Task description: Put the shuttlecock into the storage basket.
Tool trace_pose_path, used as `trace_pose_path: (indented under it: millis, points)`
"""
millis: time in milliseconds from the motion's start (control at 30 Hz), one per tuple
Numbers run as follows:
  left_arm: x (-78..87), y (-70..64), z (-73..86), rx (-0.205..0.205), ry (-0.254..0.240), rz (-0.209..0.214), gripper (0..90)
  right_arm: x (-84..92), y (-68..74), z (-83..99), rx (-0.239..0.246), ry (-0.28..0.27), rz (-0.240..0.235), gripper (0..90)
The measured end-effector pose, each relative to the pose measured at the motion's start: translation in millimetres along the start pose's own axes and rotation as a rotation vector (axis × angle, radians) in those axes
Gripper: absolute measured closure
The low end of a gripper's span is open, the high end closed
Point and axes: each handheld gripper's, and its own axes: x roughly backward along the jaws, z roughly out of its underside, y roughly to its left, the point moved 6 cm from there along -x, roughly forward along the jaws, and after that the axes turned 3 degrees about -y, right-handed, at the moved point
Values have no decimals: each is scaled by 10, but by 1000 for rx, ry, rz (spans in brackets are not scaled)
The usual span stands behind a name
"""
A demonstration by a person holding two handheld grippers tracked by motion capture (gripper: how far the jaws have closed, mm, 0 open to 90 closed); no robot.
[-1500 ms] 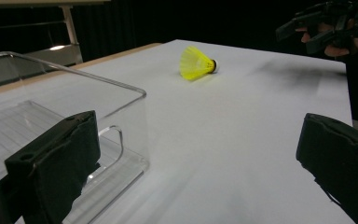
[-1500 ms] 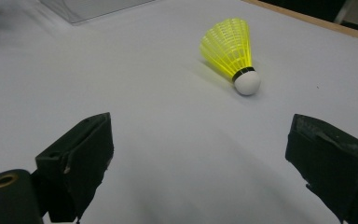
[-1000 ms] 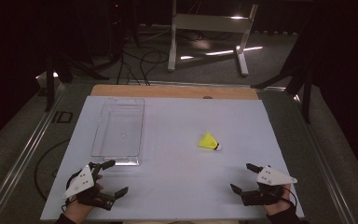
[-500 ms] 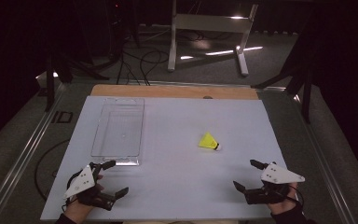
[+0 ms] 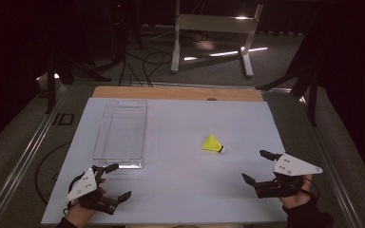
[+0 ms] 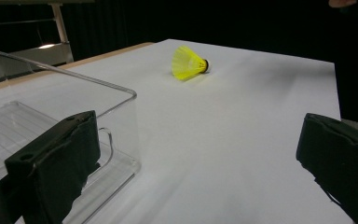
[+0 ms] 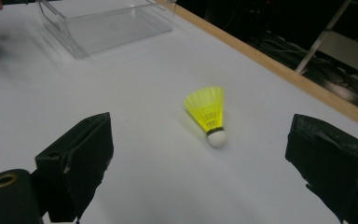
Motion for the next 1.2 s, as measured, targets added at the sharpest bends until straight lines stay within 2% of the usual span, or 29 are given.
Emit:
trace_pose_path:
  millis: [333,367,600,800,900,967,1000,1200]
  points:
    - [-2,-5,1,1,2,5,4,-119,-127,-175,12,34,-38,77]
    - [-1,-4,0,2,1,5,5,-135,-148,-187,19,32,-30,77]
    - [-4,-5,4,2,4,9,5,-261,-211,-232,32,54,-58,78]
    - [-3,-5,4,4,3,10,5,-378,-274,-252,24,58,-94,78]
    - [-4,-5,8,3,6,12,5,-435,-296,-253,33,86,-123,78]
    - [-5,-6,7,4,5,13,5,-477,-317,-245,43,108,-118,78]
    - [-5,-6,7,4,5,13,5,-502,-319,-238,41,121,-133,78]
    - [-10,-12,8,1,6,17,5,-634,-358,-195,39,164,-149,78]
